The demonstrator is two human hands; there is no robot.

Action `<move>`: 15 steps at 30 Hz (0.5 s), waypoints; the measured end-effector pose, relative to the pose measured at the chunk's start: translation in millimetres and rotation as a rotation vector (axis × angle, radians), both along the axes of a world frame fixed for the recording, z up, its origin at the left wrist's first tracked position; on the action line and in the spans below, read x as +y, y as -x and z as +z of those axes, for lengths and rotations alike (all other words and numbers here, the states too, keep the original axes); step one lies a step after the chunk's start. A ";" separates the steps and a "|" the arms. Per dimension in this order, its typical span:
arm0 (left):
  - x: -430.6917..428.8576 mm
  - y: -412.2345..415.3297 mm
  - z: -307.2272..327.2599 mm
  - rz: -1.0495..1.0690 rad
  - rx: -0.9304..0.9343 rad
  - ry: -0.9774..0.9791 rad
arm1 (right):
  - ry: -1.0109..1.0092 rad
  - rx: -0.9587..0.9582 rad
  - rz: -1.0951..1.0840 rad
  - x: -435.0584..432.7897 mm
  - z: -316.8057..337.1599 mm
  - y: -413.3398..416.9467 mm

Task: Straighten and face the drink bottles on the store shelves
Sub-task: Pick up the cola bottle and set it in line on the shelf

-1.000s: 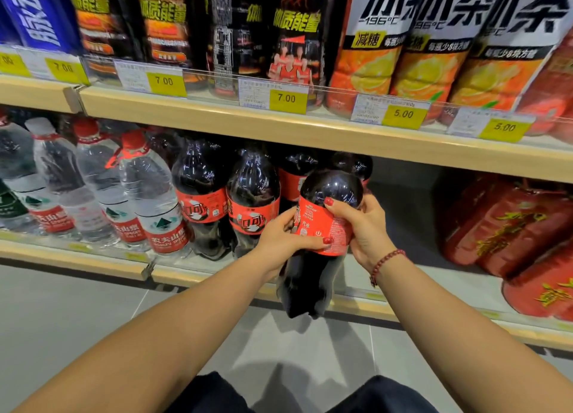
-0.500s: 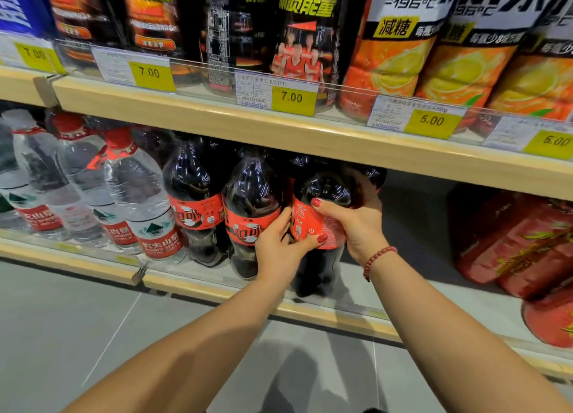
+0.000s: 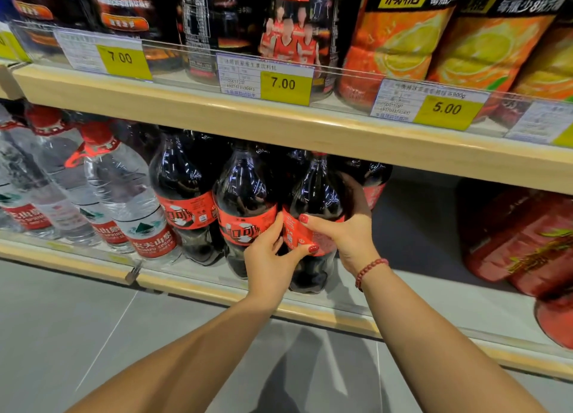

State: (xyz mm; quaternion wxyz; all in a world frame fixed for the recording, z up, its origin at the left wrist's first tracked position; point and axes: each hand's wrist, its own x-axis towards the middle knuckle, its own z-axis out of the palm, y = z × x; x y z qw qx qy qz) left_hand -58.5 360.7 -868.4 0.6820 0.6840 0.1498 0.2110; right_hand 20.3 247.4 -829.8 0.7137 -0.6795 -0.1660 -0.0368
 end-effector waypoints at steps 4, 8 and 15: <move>0.8 4.2 -2.1 0.006 0.004 -0.053 | 0.029 -0.006 0.009 -2.1 -1.4 5.0; 1.8 5.7 -2.3 -0.007 0.005 -0.115 | 0.051 0.042 0.021 -6.3 -6.7 13.7; 10.1 12.5 -5.1 -0.022 -0.049 -0.162 | -0.034 0.135 -0.114 2.1 -13.4 28.3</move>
